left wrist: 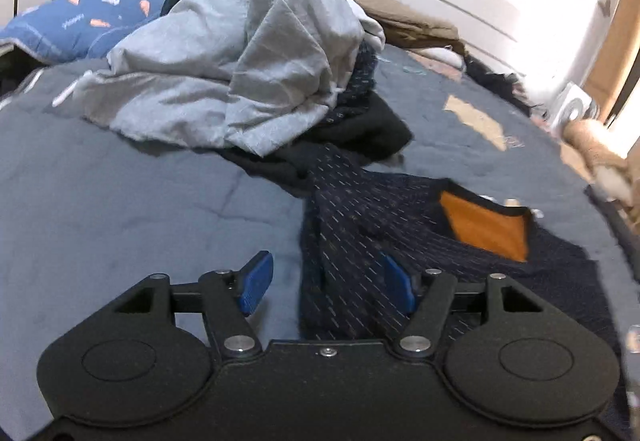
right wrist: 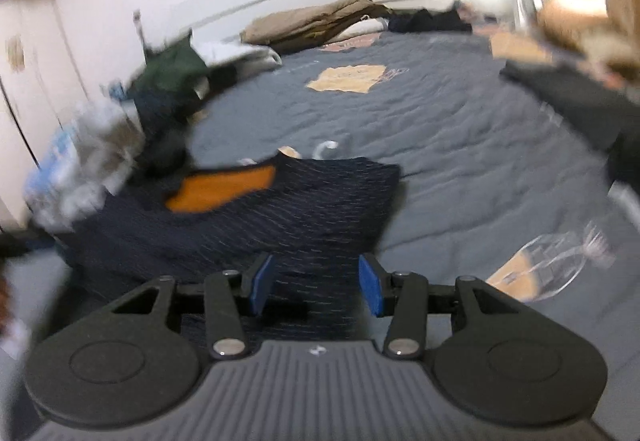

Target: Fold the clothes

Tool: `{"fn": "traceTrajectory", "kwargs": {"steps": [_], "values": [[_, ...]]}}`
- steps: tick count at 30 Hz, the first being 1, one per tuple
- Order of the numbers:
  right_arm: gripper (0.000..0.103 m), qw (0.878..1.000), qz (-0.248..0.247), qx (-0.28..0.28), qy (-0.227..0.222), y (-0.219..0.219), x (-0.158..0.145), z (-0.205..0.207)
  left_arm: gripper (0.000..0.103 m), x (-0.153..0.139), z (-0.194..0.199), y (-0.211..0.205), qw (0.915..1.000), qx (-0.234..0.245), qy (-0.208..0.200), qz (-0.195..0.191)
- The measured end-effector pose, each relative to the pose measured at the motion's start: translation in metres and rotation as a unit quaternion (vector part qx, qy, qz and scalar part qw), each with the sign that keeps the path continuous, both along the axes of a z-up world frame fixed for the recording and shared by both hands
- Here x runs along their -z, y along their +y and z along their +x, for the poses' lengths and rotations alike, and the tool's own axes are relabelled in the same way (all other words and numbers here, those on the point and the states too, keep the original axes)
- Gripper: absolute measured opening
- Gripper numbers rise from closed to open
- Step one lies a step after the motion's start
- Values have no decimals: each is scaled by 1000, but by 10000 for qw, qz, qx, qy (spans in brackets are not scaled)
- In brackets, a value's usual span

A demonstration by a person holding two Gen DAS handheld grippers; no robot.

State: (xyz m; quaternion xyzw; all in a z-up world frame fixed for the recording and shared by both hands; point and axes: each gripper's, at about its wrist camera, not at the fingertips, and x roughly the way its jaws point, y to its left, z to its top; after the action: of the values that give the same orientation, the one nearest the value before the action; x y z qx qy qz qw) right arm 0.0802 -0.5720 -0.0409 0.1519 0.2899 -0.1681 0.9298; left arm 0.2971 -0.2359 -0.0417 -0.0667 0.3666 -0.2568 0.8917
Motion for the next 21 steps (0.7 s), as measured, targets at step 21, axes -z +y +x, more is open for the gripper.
{"fn": "traceTrajectory", "kwargs": {"steps": [21], "values": [[12,9717,-1626,-663,1580,16,62,19,67,13,-86,-41,9914,1046,334,-717]]}}
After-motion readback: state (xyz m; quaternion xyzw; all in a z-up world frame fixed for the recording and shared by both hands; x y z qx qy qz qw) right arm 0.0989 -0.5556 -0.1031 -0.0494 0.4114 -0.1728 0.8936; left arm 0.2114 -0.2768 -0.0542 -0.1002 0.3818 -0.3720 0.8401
